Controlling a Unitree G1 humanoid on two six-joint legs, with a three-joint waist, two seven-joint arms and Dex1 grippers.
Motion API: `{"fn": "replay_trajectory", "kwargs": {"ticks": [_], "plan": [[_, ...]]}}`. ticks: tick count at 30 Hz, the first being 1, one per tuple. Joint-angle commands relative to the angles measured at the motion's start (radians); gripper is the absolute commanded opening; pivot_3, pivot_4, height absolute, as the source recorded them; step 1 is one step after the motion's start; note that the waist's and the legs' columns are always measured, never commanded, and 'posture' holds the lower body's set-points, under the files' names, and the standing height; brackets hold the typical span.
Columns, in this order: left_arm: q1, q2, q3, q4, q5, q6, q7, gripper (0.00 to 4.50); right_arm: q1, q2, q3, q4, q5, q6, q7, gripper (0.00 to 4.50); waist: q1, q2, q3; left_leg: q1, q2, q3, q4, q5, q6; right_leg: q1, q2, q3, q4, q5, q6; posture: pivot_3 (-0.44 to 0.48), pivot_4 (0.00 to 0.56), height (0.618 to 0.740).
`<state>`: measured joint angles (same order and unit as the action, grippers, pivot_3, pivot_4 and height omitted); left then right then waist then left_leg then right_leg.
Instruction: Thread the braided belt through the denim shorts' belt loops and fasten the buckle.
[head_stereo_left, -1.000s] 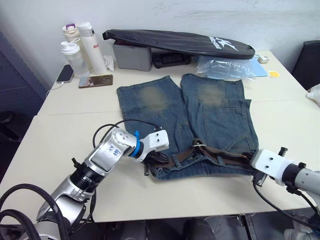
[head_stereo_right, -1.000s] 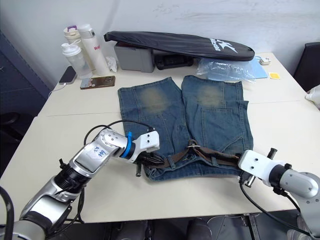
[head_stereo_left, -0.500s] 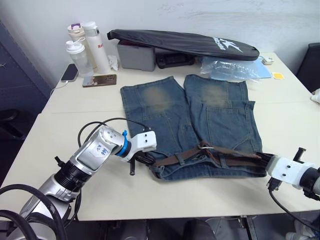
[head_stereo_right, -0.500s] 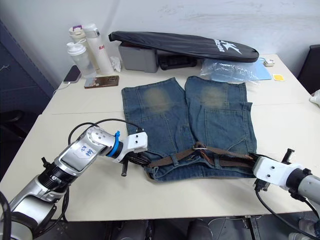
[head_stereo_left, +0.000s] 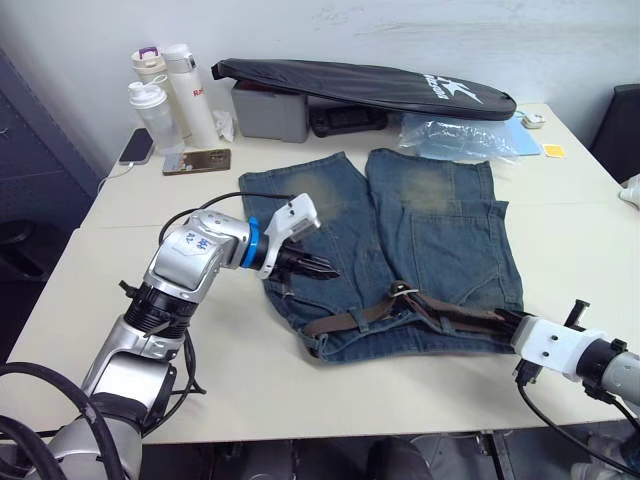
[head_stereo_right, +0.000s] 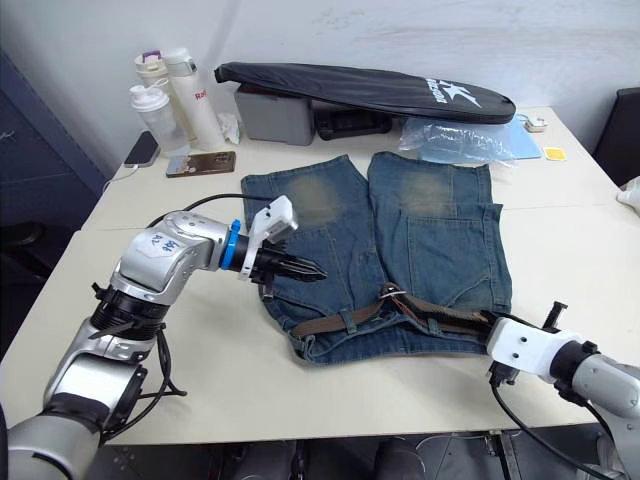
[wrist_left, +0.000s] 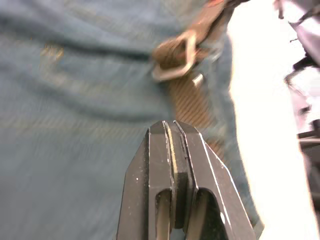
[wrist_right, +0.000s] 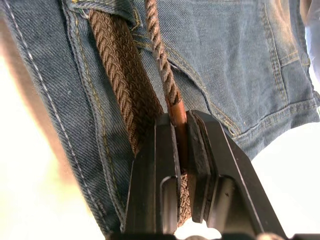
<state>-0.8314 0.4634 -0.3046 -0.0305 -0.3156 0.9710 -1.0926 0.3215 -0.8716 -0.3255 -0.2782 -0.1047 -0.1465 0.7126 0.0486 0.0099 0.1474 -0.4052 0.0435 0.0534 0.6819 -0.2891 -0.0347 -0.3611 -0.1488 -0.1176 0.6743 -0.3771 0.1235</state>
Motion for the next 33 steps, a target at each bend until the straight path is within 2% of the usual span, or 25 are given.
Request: {"fn": "replay_trajectory", "kwargs": {"ticks": [1,5,12,17,27,33], "plan": [[0.027,0.009,-0.095,-0.064,0.04,-0.06,0.012,0.05,-0.006,0.006,-0.01,-0.036,-0.002,0.013,-0.01,0.0,0.0,0.0,0.0,0.0,0.0,0.001,0.0,0.0,0.0,0.0,0.0,0.001,0.0,0.0,0.0,0.0,0.15,0.645],[0.062,0.045,-0.216,-0.018,0.157,-0.199,0.036,0.05,0.003,0.002,-0.012,-0.043,-0.009,0.01,-0.009,0.0,0.001,0.0,0.0,0.001,0.001,0.002,0.0,0.0,-0.001,0.0,0.001,0.001,0.0,0.0,-0.001,0.0,0.15,0.645],[0.144,0.011,-0.297,-0.01,0.225,-0.251,0.074,0.05,0.021,-0.005,-0.04,-0.049,-0.017,0.003,-0.008,0.0,0.007,0.0,0.0,0.001,0.001,0.002,0.001,-0.001,0.0,0.0,0.0,0.001,0.0,-0.001,-0.001,0.0,0.15,0.645],[0.178,0.007,-0.298,-0.037,0.225,-0.22,0.083,0.05,0.039,-0.012,-0.064,-0.042,-0.019,-0.012,-0.005,0.0,0.009,0.003,-0.002,0.001,0.001,0.002,0.002,-0.002,0.001,0.001,0.0,0.002,0.0,-0.001,-0.001,0.0,0.15,0.645],[0.191,0.09,-0.388,-0.04,0.317,-0.307,0.012,0.05,0.104,-0.037,-0.127,-0.035,-0.084,-0.094,-0.011,0.0,0.005,0.002,-0.004,0.002,0.002,0.003,0.002,-0.003,0.0,0.001,0.001,0.002,-0.001,-0.001,-0.002,0.0,0.15,0.645],[0.197,0.125,-0.435,-0.042,0.325,-0.285,-0.064,0.05,0.17,-0.053,-0.243,0.05,-0.135,-0.212,-0.038,0.0,0.005,0.001,-0.008,0.002,0.003,0.004,0.002,-0.006,0.0,0.001,0.001,0.002,-0.001,-0.003,-0.002,0.0,0.15,0.645]]}}
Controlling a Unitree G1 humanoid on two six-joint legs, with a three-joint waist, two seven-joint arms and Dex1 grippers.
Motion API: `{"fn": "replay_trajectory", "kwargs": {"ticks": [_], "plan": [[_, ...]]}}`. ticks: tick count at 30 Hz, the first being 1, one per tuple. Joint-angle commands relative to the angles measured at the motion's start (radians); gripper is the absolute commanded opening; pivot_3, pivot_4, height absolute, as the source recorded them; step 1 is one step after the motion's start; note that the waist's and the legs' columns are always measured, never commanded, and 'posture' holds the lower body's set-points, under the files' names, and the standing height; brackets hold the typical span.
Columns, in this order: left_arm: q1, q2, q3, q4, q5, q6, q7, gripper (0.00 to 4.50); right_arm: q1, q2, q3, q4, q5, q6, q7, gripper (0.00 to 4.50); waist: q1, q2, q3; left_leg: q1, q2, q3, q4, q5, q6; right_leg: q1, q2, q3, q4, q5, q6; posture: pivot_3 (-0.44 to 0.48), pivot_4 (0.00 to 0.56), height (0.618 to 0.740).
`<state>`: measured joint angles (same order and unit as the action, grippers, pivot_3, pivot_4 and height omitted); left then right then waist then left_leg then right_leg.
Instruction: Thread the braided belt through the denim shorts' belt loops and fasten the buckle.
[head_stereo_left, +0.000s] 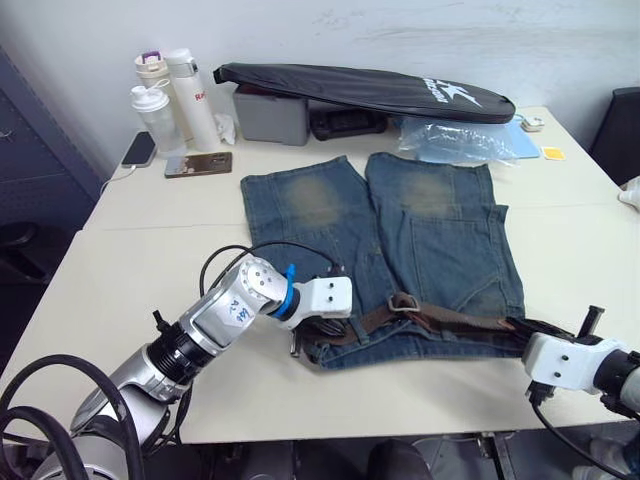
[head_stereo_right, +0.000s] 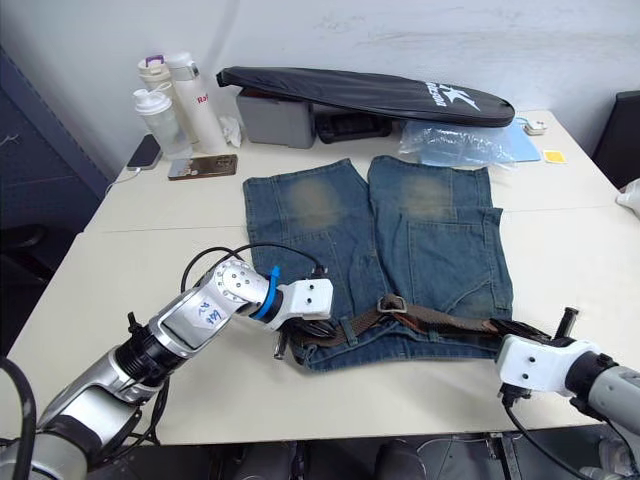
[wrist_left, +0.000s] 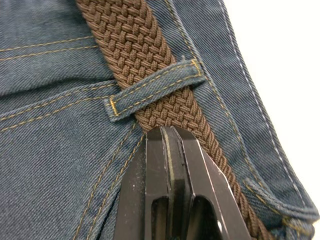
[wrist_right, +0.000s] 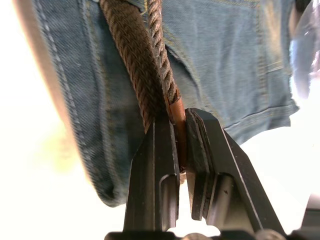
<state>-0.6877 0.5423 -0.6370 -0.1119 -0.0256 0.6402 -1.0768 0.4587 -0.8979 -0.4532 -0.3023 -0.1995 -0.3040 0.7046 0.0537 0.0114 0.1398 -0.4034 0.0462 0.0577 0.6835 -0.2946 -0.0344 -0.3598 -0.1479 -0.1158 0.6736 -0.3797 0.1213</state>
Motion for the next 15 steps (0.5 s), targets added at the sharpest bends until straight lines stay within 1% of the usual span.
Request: {"fn": "replay_trajectory", "kwargs": {"ticks": [1,4,9,12,15], "plan": [[0.052,0.059,-0.116,0.04,0.038,0.05,-0.1,0.05,0.047,-0.036,-0.141,0.12,-0.052,-0.093,-0.042,0.0,-0.001,-0.001,-0.001,0.0,0.0,0.0,0.0,0.0,0.0,0.0,0.0,0.0,0.0,0.0,0.0,0.0,0.15,0.645],[0.044,0.113,-0.157,0.035,0.065,0.049,-0.164,0.05,0.072,-0.053,-0.171,0.231,-0.077,-0.19,-0.077,0.0,-0.003,-0.002,-0.003,0.0,0.001,0.003,0.0,-0.003,0.0,0.001,0.0,0.002,0.001,-0.003,-0.001,0.0,0.15,0.645],[0.059,0.197,-0.193,0.035,0.119,0.001,-0.212,0.05,0.093,-0.064,-0.16,0.358,-0.109,-0.291,-0.143,0.0,-0.004,-0.003,-0.008,0.001,0.002,0.005,0.001,-0.005,-0.003,0.001,0.0,0.003,0.003,-0.006,-0.002,0.0,0.15,0.645],[0.077,0.206,-0.18,0.044,0.131,-0.02,-0.197,0.05,0.098,-0.06,-0.141,0.392,-0.106,-0.329,-0.164,0.0,-0.006,-0.004,-0.01,0.002,0.002,0.005,0.001,-0.006,-0.004,0.001,0.0,0.005,0.005,-0.01,-0.004,0.0,0.15,0.645],[0.08,0.185,-0.16,0.057,0.128,-0.027,-0.174,0.05,0.083,-0.04,-0.102,0.361,-0.08,-0.335,-0.167,0.0,-0.006,-0.005,-0.013,0.003,0.002,0.006,0.002,-0.007,-0.004,0.001,0.0,0.007,0.006,-0.016,-0.007,0.0,0.15,0.645]]}}
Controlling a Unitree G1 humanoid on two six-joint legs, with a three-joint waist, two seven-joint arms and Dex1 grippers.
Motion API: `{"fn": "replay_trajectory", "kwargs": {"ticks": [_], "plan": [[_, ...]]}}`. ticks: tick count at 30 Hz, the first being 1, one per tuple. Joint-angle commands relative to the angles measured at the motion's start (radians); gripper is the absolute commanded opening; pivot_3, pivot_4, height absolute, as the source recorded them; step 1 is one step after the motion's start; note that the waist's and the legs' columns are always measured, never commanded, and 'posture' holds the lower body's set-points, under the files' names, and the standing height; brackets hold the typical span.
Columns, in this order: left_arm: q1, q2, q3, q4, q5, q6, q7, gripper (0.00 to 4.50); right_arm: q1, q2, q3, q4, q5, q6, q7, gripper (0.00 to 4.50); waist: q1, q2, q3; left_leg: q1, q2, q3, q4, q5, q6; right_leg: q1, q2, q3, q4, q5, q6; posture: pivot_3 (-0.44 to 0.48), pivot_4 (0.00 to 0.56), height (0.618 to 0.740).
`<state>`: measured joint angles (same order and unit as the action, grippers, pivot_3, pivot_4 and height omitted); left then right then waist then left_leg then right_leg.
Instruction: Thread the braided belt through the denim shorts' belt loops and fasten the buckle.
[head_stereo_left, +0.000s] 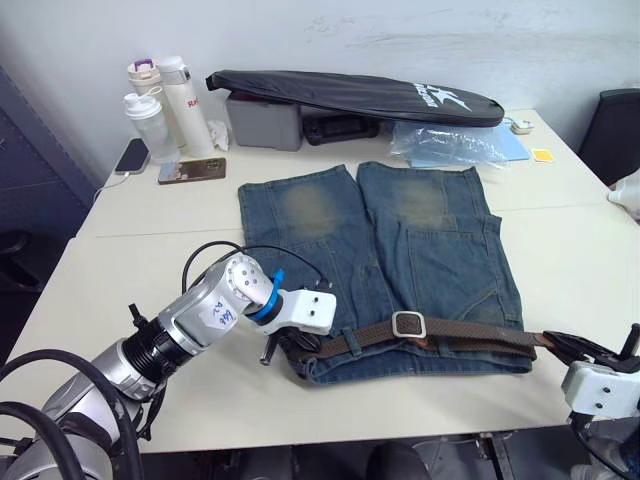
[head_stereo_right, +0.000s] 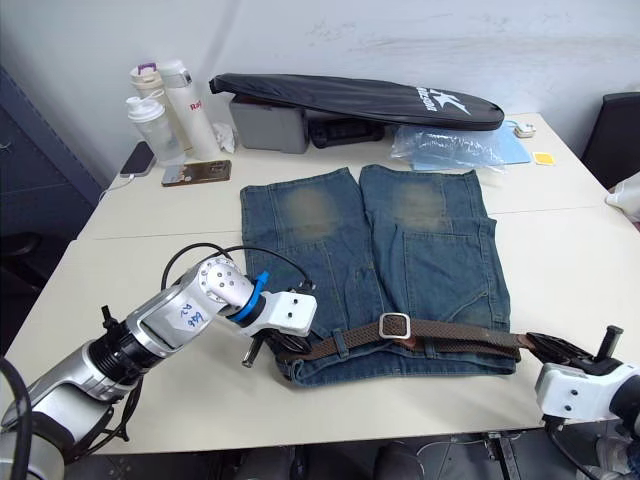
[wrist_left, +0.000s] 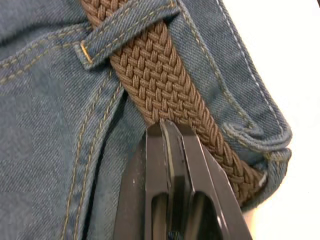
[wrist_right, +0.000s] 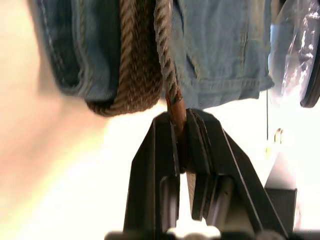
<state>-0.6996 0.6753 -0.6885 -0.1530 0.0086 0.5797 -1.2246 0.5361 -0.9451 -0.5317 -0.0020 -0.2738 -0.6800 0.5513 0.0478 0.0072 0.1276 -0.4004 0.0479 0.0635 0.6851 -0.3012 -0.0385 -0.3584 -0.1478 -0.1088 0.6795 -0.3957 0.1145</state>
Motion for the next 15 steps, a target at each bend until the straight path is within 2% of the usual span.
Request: {"fn": "replay_trajectory", "kwargs": {"ticks": [1,7,13,15], "plan": [[0.09,0.043,-0.102,0.102,0.089,0.036,-0.022,0.05,0.001,0.011,-0.008,0.052,-0.005,0.041,-0.015,0.0,0.0,-0.001,-0.003,0.0,0.0,0.0,0.0,0.0,0.0,0.0,0.0,0.0,0.001,0.0,0.0,0.0,0.15,0.645],[0.088,0.037,-0.091,0.107,0.089,0.027,-0.017,0.05,0.006,0.027,0.056,0.086,-0.032,0.029,-0.043,0.0,0.0,-0.001,-0.006,0.0,0.001,-0.001,0.008,-0.005,-0.002,0.0,0.0,0.002,0.009,-0.006,-0.001,0.0,0.15,0.645],[0.086,0.083,-0.073,0.089,0.083,0.017,-0.05,0.05,-0.043,0.043,0.159,0.121,-0.053,0.028,-0.08,0.0,-0.006,-0.004,-0.012,0.0,0.002,-0.001,0.014,-0.012,0.002,0.001,0.001,0.003,0.012,-0.01,-0.003,0.0,0.15,0.645],[0.085,0.096,-0.066,0.085,0.083,0.007,-0.058,0.05,-0.062,0.043,0.198,0.151,-0.077,0.017,-0.1,0.0,-0.018,-0.007,-0.015,0.0,0.003,-0.001,0.014,-0.013,0.002,0.001,0.001,0.003,0.013,-0.016,-0.013,0.0,0.15,0.645]]}}
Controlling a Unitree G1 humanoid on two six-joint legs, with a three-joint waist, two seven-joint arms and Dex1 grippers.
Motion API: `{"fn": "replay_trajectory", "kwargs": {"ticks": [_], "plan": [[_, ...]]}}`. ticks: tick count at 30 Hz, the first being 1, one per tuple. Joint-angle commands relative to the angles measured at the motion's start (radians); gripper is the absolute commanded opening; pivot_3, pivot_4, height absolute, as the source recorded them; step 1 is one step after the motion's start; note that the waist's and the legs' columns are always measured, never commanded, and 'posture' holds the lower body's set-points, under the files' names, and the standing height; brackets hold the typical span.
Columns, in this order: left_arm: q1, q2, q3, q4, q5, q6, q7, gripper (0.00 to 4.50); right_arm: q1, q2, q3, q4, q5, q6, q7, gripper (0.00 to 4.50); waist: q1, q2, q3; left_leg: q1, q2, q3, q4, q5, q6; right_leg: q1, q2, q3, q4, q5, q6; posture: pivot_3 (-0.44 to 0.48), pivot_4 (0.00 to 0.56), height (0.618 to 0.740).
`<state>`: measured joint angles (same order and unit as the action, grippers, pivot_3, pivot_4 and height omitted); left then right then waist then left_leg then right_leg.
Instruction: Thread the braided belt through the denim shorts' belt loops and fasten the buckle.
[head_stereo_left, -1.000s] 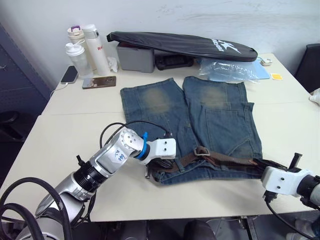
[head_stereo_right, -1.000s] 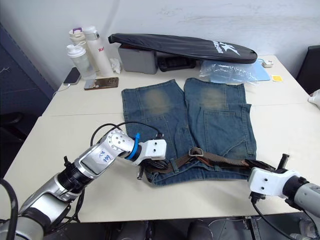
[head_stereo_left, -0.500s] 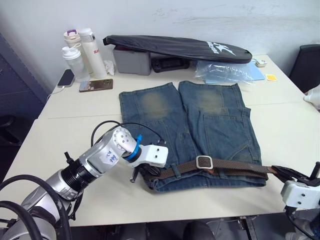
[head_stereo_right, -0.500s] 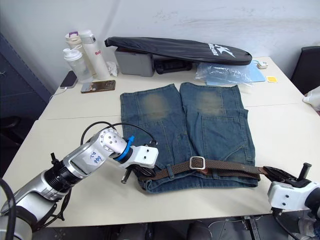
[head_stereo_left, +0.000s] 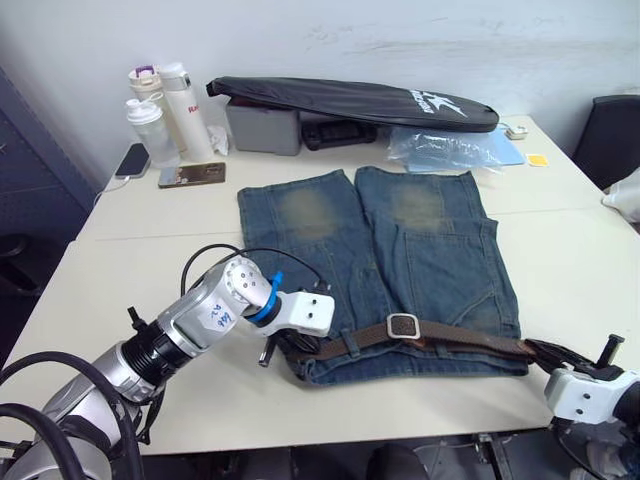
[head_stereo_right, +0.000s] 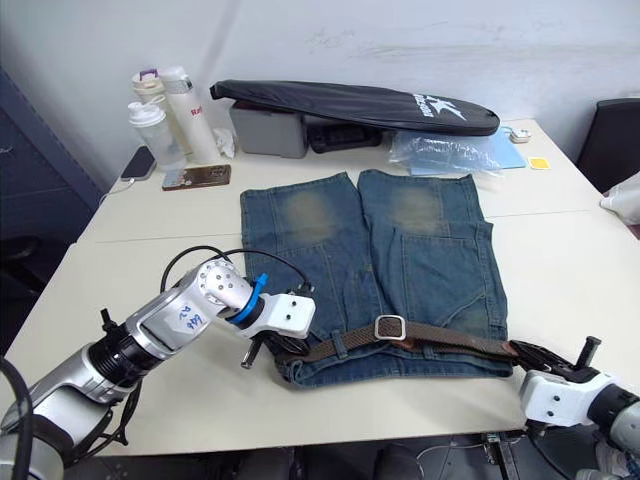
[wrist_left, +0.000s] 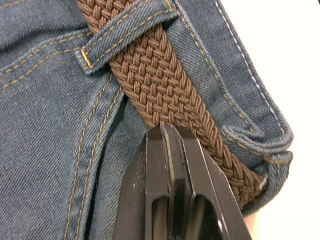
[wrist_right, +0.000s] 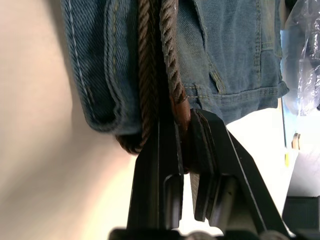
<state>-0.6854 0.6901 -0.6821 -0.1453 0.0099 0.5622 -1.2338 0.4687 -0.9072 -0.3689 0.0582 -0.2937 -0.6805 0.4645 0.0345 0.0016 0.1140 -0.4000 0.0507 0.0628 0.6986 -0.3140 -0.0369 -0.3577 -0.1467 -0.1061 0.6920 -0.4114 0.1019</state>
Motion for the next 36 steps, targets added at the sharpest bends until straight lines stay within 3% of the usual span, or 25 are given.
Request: {"fn": "replay_trajectory", "kwargs": {"ticks": [1,6,7,8,15,28,32,36], "plan": [[0.069,0.088,-0.066,0.079,0.079,0.012,-0.055,0.05,-0.003,0.005,0.05,0.11,-0.063,0.01,-0.027,0.0,-0.01,-0.002,-0.003,0.0,0.001,0.0,0.0,0.0,0.0,0.0,0.0,0.0,0.001,0.0,-0.001,0.0,0.15,0.645],[0.066,0.101,-0.016,0.109,0.051,-0.026,-0.074,0.05,-0.005,-0.011,0.055,0.14,0.015,-0.065,-0.045,0.0,-0.012,-0.005,-0.004,0.004,0.003,-0.001,0.0,-0.002,-0.002,0.0,0.002,0.001,0.005,-0.002,0.003,0.0,0.15,0.645],[0.065,0.101,-0.003,0.118,0.047,-0.03,-0.075,0.0,0.003,-0.02,0.048,0.135,0.045,-0.072,-0.03,0.96,-0.012,-0.004,-0.004,0.005,0.005,-0.001,0.0,-0.004,-0.004,0.0,0.004,0.002,0.005,-0.002,0.003,0.0,0.15,0.645],[0.064,0.102,0.009,0.127,0.043,-0.035,-0.081,0.0,0.012,-0.032,0.039,0.129,0.066,-0.082,-0.017,1.11,-0.011,-0.004,-0.004,0.005,0.006,-0.001,0.0,-0.005,-0.005,0.0,0.005,0.002,0.005,-0.002,0.003,0.0,0.15,0.645],[0.021,0.081,0.138,0.173,-0.038,-0.058,-0.133,0.0,0.063,-0.117,-0.107,0.059,0.257,-0.065,0.089,4.39,-0.016,0.002,0.0,0.008,0.015,0.001,0.0,-0.008,-0.009,-0.002,0.016,0.004,0.007,-0.005,-0.003,0.0,0.15,0.645],[-0.021,0.11,0.366,0.099,-0.323,0.155,-0.276,0.0,0.006,-0.098,-0.171,-0.186,0.554,0.328,0.308,4.48,-0.006,0.003,0.004,0.0,0.012,-0.001,0.001,-0.008,-0.009,-0.01,0.016,0.005,0.003,0.0,0.006,0.0,0.15,0.645],[0.028,0.147,0.462,0.081,-0.399,0.201,-0.265,0.0,0.013,-0.057,-0.19,-0.249,0.691,0.502,0.358,4.48,-0.008,0.003,0.004,0.0,0.012,-0.001,0.0,-0.008,-0.009,-0.011,0.017,0.004,0.004,0.001,0.007,0.0,0.15,0.645],[0.145,0.114,0.584,0.067,-0.419,0.12,-0.148,0.0,0.032,0.003,-0.22,-0.316,0.837,0.72,0.359,4.48,-0.008,0.004,0.004,0.0,0.014,-0.001,-0.001,-0.01,-0.005,-0.01,0.017,0.004,0.005,0.001,0.007,0.0,0.15,0.645]]}}
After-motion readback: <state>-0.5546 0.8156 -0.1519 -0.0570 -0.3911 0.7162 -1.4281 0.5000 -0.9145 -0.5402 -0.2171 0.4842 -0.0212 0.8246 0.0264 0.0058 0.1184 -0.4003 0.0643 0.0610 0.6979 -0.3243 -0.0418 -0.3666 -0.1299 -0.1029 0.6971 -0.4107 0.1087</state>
